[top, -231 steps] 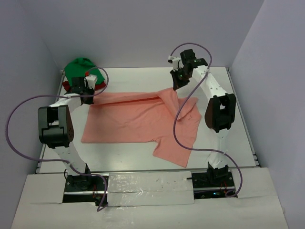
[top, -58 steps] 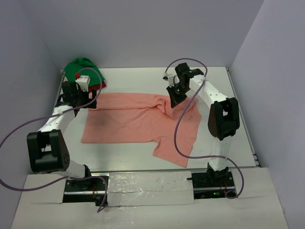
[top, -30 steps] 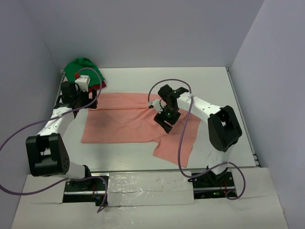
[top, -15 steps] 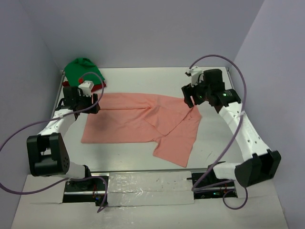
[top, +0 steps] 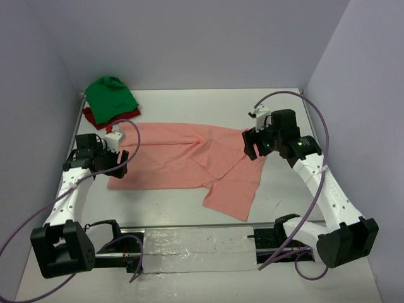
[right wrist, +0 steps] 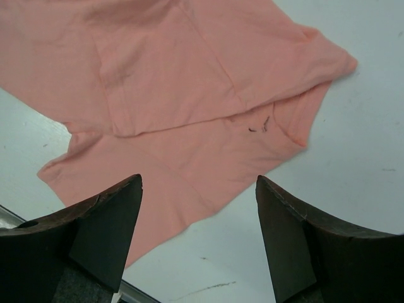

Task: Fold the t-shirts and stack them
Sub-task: Fold the flattened tshirt in 1/3 of the way, then grap the side of the flattened tshirt closest away from the robot with both arms

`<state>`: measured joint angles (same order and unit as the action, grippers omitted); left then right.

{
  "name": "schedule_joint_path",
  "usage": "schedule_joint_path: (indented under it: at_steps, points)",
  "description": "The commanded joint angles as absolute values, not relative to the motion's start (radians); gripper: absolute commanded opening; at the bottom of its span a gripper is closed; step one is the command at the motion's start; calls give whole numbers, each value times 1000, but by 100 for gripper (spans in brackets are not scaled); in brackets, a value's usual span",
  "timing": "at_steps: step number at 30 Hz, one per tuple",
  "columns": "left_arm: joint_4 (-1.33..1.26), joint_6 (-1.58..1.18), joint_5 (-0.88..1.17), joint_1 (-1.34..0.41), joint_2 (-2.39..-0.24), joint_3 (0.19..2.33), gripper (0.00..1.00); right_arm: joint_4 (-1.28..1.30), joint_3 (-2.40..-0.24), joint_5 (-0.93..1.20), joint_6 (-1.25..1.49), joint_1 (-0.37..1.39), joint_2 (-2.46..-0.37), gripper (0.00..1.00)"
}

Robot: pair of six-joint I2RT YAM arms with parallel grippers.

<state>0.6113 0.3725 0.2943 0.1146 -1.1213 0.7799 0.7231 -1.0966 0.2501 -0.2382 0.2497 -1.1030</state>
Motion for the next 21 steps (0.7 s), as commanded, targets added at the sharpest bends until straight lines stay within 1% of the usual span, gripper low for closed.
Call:
schedule_joint_path:
  at_steps: [1,5,10,16,21]
  points:
    - [733,483,252,140,-1060,729,81,669,-1078,209,-210,247,-1092,79]
    - [692,502,210,195,-1016,683,81,664,-1049,189,-216,247,-1083,80]
    - [712,525,268,273,-1057,657,80,661,-1026,138,-209,247,-1092,81]
    - [692,555,314,363,-1068,626,80,670,-1026,153,-210,245,-1095,82]
    - [684,572,345,408,-1101,640,79,678,-1026,176,-209,249,-1101,82]
